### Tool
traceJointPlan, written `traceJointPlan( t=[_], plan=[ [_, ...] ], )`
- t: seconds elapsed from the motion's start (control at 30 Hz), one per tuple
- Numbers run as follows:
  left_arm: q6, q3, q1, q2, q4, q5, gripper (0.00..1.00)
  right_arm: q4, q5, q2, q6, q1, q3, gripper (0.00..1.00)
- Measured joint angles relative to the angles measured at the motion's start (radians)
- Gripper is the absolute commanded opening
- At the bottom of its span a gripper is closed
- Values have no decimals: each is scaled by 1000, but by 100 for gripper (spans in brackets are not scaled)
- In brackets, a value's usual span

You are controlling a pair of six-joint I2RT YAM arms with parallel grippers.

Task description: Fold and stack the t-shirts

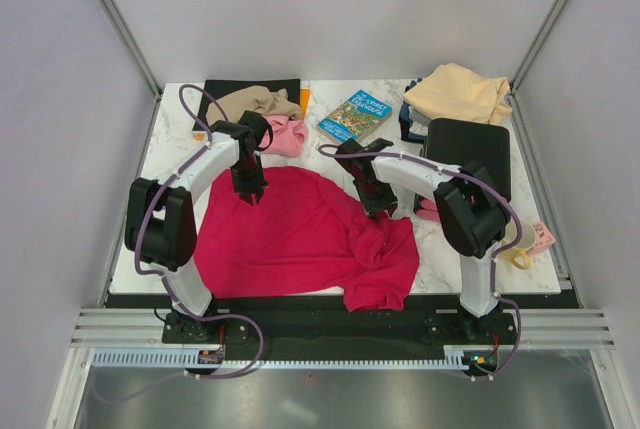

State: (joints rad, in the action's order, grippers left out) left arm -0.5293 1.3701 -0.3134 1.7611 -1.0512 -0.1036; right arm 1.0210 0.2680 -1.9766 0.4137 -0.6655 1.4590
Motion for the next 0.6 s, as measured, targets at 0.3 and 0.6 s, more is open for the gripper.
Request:
traceJointPlan(
  t=[0.3, 0.6],
  plan=[
    [0, -2, 0, 0, -1, 0, 22, -30, -24, -47, -21, 3, -9, 0],
    [0, -2, 0, 0, -2, 1, 22, -32, 24, -16, -22, 3, 11, 0]
  ],
)
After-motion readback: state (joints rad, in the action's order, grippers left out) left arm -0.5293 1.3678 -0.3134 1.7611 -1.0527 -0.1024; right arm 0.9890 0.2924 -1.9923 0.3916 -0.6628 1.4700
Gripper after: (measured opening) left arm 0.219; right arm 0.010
